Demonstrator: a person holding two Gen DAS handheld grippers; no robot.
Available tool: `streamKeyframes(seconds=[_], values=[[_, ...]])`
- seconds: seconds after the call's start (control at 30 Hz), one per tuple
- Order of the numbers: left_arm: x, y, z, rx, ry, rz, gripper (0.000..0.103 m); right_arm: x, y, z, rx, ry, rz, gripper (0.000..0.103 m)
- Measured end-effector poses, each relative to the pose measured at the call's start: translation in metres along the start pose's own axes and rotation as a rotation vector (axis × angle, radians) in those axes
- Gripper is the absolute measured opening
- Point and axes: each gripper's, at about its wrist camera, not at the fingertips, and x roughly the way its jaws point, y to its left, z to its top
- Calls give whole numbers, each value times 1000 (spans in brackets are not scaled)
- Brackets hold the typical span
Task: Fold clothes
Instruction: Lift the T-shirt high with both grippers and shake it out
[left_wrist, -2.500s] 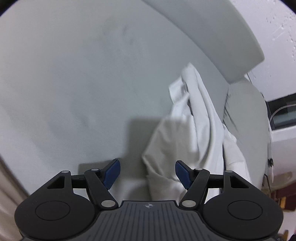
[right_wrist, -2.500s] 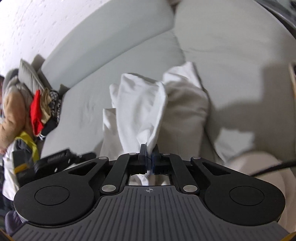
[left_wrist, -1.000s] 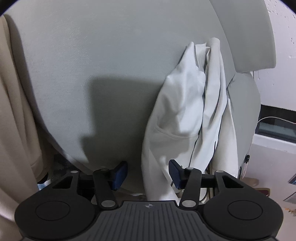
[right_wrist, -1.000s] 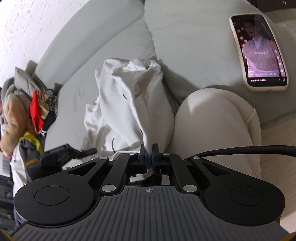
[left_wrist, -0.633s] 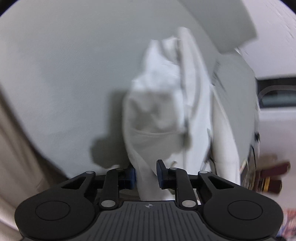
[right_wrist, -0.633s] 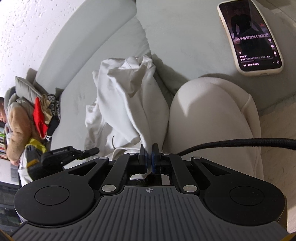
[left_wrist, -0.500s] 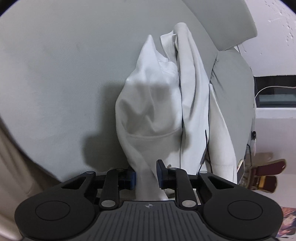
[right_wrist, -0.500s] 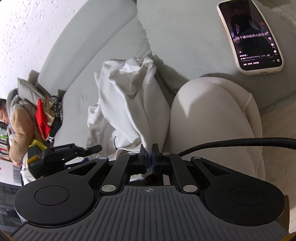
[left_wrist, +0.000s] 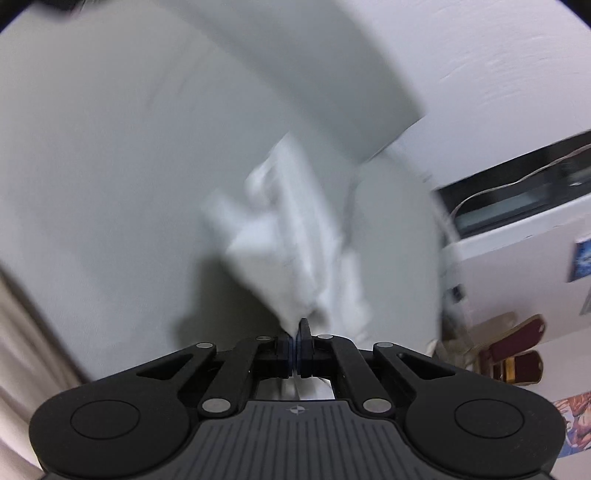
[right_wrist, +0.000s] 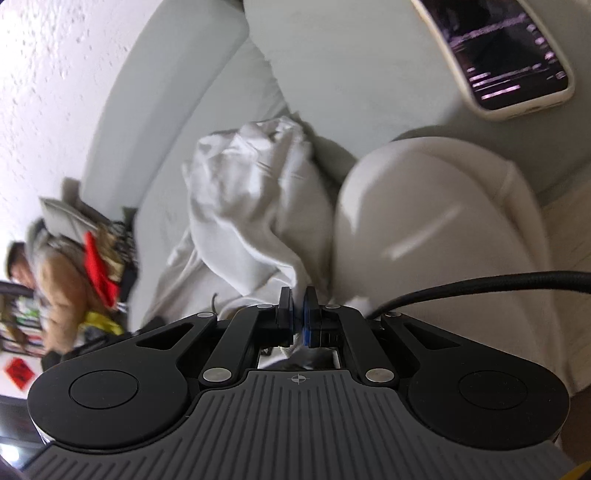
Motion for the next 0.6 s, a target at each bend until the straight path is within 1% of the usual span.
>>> streamKeyframes(seconds=[0.07, 0.13, 0.2, 0.23, 0.3, 0.33, 0.4, 0.43, 0.47, 0.5, 0.53, 0.6], values=[[-21, -22, 9, 14, -78, -58, 0, 2, 5, 5, 32, 2, 81, 4], [-47, -45, 26, 37, -178, -109, 0, 1, 19, 16, 63, -5, 173, 4], [-83, -71, 42, 75, -298, -166, 0, -7, 43, 31, 61, -37, 274, 4], [-100, -87, 48, 101, -365, -201, 0, -17, 61, 40, 43, -72, 323, 4], [-136, -127, 54, 175, -519, -289, 0, -42, 100, 57, -8, -155, 427, 4], [-154, -145, 55, 215, -598, -330, 0, -61, 119, 61, -41, -212, 497, 4], [-193, -173, 46, 310, -760, -389, 0, -104, 153, 60, -127, -366, 625, 4], [-207, -184, 40, 360, -832, -392, 0, -126, 166, 53, -189, -483, 672, 4], [-219, -195, 34, 403, -893, -389, 0, -143, 178, 43, -250, -584, 680, 4], [-226, -203, 30, 431, -932, -381, 0, -155, 188, 32, -309, -670, 670, 4], [-231, -210, 27, 452, -961, -382, 0, -163, 199, 25, -347, -698, 656, 4], [-244, -224, 17, 494, -1019, -413, 0, -173, 219, 13, -402, -696, 624, 4]])
